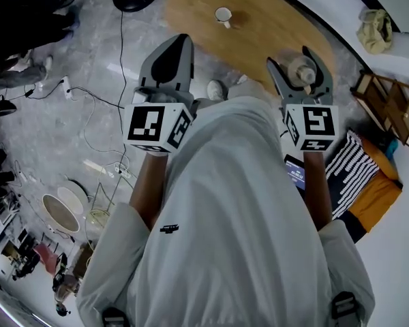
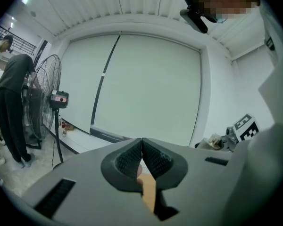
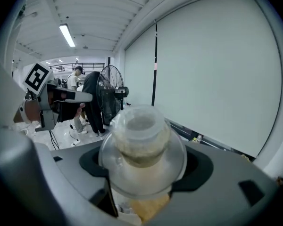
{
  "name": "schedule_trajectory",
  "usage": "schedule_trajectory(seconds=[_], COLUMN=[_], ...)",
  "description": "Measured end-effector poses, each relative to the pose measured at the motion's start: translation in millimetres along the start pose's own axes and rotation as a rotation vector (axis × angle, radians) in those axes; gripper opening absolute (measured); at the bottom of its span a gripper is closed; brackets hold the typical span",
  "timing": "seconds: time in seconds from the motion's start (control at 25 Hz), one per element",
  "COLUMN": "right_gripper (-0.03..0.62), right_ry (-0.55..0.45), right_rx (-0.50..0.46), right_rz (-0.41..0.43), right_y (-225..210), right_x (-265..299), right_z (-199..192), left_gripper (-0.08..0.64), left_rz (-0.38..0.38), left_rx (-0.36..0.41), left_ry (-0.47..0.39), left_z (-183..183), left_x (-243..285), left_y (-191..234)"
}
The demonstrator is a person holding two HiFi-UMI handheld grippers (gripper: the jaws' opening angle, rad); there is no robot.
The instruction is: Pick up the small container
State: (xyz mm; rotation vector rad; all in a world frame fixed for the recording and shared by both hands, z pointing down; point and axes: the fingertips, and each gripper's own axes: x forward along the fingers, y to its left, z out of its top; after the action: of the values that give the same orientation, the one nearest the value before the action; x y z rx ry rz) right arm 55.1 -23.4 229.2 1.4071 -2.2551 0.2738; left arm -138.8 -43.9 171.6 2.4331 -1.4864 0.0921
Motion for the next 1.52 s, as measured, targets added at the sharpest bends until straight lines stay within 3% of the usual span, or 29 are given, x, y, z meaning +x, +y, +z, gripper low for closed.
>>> schedule_trajectory(seconds=[0.24, 0.84, 1.52], right_gripper=[0.341, 0.341, 0.342], right_ry=[-0.037, -0.083, -0.097], right_rx=[0.006, 0.039, 0.068], right_rz=[-0.028, -0.085, -0.085], right_y=[6.9, -0.2, -1.5], right_x=[-20.3, -50.2, -40.3], right_z=[21.9, 27.5, 26.4], left_gripper=[0.020, 0.020, 0.020], left_rz=[-0.029, -0.103, -0.101], left_rx=[-0.015, 0.013, 0.008], left_ry=[0.006, 0.011, 0.026], left_z=[8.1, 7.9, 3.2], left_x=[-10.8, -7.6, -8.0], left_y=[1.8, -18.0, -24.4])
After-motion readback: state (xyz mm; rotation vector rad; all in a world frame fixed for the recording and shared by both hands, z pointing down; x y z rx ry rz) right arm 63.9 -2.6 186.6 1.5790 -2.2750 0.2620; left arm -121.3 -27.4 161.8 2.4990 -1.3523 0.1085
